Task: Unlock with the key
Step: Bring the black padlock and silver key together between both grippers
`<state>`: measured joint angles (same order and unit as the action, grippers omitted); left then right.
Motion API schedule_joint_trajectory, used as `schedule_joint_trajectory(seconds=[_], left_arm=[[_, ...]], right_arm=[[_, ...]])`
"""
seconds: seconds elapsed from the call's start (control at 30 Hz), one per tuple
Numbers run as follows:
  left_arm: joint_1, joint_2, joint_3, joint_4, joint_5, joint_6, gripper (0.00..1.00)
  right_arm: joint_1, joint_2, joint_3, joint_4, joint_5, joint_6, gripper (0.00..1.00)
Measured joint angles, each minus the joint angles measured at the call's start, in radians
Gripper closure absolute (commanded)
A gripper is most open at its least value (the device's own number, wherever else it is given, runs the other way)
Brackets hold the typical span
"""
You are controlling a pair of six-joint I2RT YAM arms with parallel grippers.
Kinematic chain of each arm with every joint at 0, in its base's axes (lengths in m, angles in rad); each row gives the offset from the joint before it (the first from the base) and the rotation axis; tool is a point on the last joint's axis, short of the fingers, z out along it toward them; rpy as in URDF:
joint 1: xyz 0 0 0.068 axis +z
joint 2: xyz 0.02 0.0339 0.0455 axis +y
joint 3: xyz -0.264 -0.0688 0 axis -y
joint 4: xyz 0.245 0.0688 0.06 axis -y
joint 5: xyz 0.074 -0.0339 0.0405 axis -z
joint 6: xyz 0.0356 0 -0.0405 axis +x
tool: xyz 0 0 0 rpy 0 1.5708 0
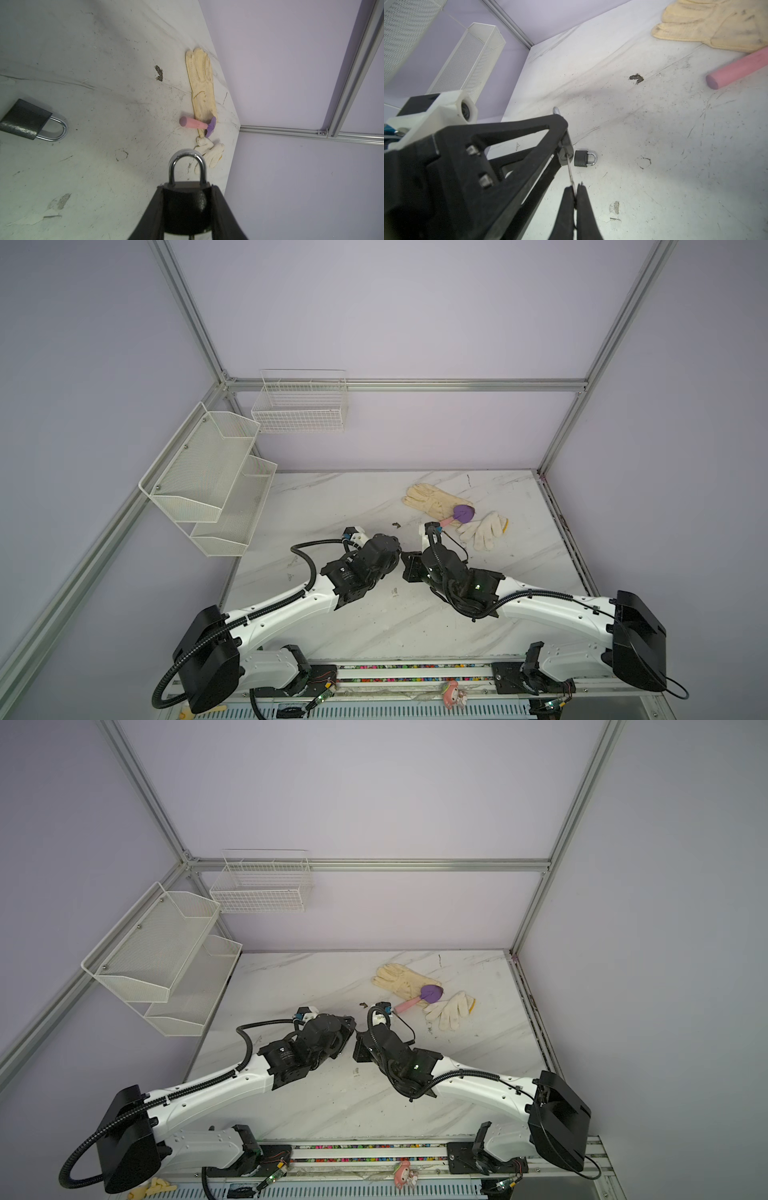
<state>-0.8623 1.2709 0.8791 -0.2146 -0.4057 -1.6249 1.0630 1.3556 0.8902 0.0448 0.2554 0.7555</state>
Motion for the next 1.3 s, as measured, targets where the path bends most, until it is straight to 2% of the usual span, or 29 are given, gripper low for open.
schedule_joint_trajectory(seconds=[0.37, 0.77, 1.1, 1.3], left_arm=[[0.005, -0.001, -0.001, 0.002, -0.019, -0.037, 1.00], [0.013, -0.001, -0.001, 0.003, -0.062, -0.043, 1.00], [0.016, -0.023, -0.001, 0.033, -0.049, -0.069, 1.00], [0.010, -0.036, -0.001, 0.052, -0.062, -0.071, 1.00]], right_arm=[[0.023, 0.037, 0.023, 0.009, 0.085, 0.056, 1.00], [0.025, 0.082, 0.028, 0.100, 0.070, 0.056, 1.00], [0.045, 0.090, 0.049, 0.099, 0.177, 0.085, 1.00], [0.046, 0.073, 0.026, 0.161, 0.179, 0.058, 1.00]])
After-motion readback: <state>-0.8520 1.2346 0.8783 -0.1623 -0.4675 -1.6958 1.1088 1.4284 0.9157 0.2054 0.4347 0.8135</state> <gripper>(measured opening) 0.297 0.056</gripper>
